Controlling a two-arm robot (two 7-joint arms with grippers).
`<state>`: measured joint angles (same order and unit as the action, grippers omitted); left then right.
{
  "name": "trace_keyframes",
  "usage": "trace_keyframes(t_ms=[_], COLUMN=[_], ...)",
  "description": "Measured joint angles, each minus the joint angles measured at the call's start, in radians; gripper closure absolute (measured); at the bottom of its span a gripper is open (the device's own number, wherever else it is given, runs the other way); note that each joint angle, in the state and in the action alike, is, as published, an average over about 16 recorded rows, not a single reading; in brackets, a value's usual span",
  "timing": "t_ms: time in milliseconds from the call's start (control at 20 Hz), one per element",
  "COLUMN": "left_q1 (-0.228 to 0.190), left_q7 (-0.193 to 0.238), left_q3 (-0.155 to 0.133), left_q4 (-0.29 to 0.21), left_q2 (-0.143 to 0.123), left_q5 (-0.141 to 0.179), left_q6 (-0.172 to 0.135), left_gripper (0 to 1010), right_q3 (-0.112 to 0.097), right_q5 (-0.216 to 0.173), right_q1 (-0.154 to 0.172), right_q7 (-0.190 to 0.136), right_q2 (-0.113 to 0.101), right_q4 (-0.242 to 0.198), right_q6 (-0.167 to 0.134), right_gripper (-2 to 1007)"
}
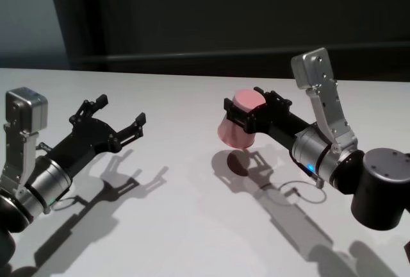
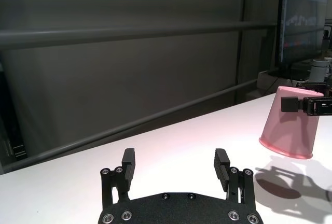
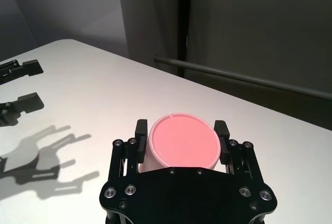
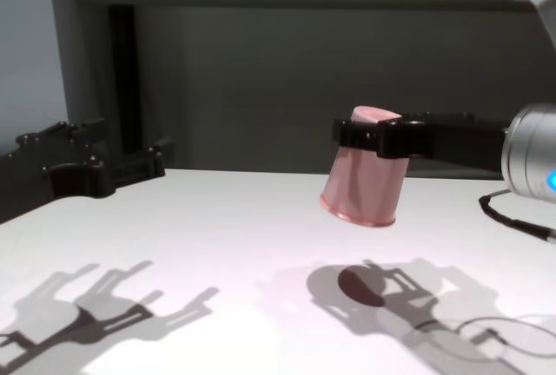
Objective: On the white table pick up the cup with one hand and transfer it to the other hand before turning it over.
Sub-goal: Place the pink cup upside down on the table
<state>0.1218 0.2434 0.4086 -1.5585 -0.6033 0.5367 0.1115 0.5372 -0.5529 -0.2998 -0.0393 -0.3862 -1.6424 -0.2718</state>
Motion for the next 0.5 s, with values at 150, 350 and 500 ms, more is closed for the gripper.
trace_keyframes(t_ms=[150,350,500], left_q1=[0.0,0.0,0.0], left_q7=[0.0,0.0,0.0], left_q3=[0.0,0.0,0.0], left_q4=[0.0,0.0,0.0], left_q2=[0.0,0.0,0.0], left_q5=[0.0,0.0,0.0], left_q6=[0.0,0.0,0.0], left_gripper=[9,9,9], right_q3=[0.017,0.037,0.049], right_q5=[0.022,0.046,0.06], right_q1=[-0.009,-0.022,-0.032], right_q7=[-0.007,-0.02,-0.032], right_q2=[0.007,0.022,0.035], right_q4=[0.024,0.059,0.085], right_q6=[-0.014,-0.023,-0.027], right_gripper=[246,246,246])
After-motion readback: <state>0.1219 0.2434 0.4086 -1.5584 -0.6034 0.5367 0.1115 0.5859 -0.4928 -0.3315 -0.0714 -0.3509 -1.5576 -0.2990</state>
